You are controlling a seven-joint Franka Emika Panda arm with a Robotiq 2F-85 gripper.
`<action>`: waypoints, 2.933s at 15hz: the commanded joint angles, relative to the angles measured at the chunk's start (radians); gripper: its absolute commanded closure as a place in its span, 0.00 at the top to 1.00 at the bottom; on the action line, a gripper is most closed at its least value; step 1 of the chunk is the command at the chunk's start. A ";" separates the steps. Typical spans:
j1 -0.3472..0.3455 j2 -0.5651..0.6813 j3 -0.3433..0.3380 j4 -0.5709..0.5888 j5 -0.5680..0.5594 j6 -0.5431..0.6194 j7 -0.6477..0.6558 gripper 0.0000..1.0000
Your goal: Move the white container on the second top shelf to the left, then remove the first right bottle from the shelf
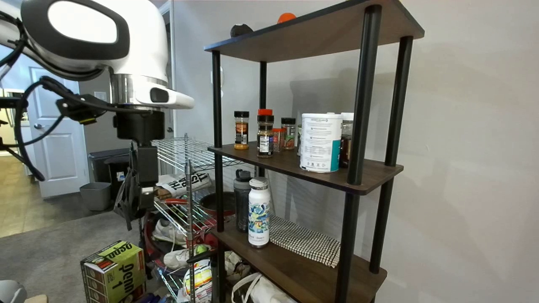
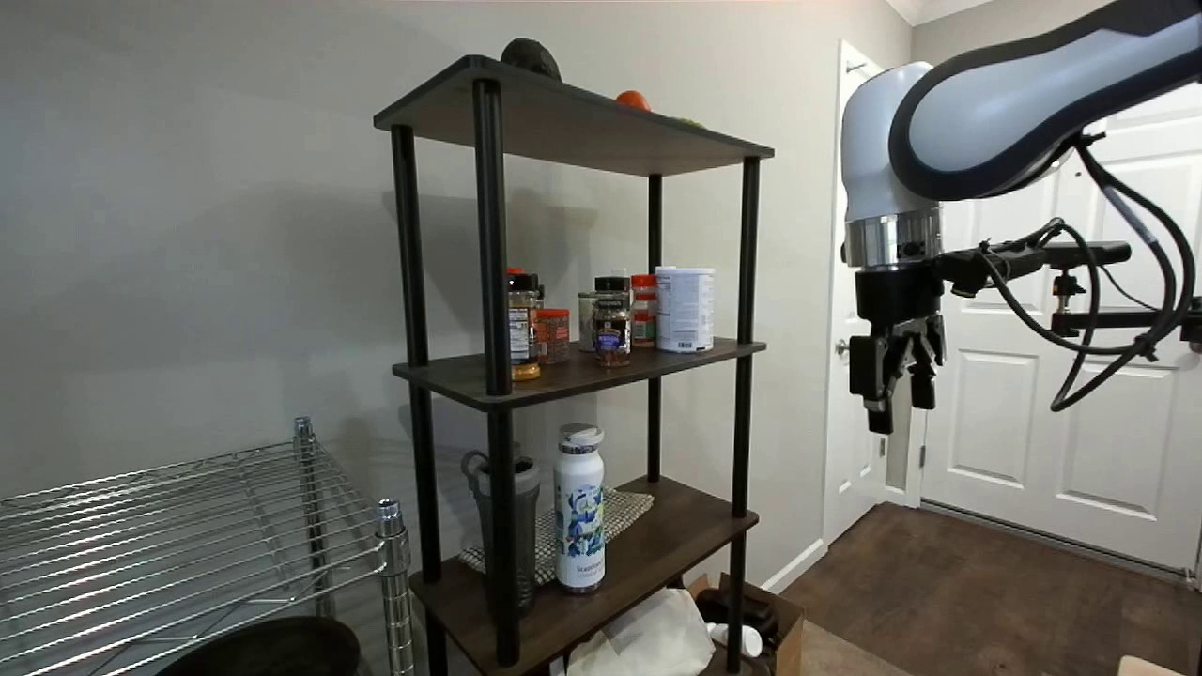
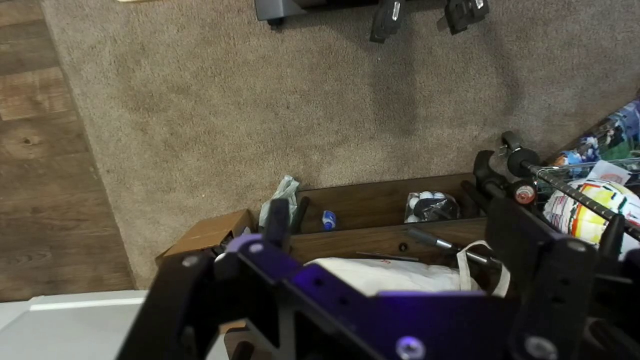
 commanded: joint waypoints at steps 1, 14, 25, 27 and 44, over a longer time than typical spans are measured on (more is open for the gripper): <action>-0.010 0.042 -0.008 0.027 0.011 0.039 0.052 1.00; -0.009 0.292 -0.033 0.257 0.011 0.166 0.084 1.00; 0.011 0.311 0.004 0.267 0.012 0.249 0.149 1.00; 0.010 0.316 0.010 0.271 0.008 0.299 0.150 1.00; -0.031 0.508 0.037 0.493 -0.036 0.627 0.411 1.00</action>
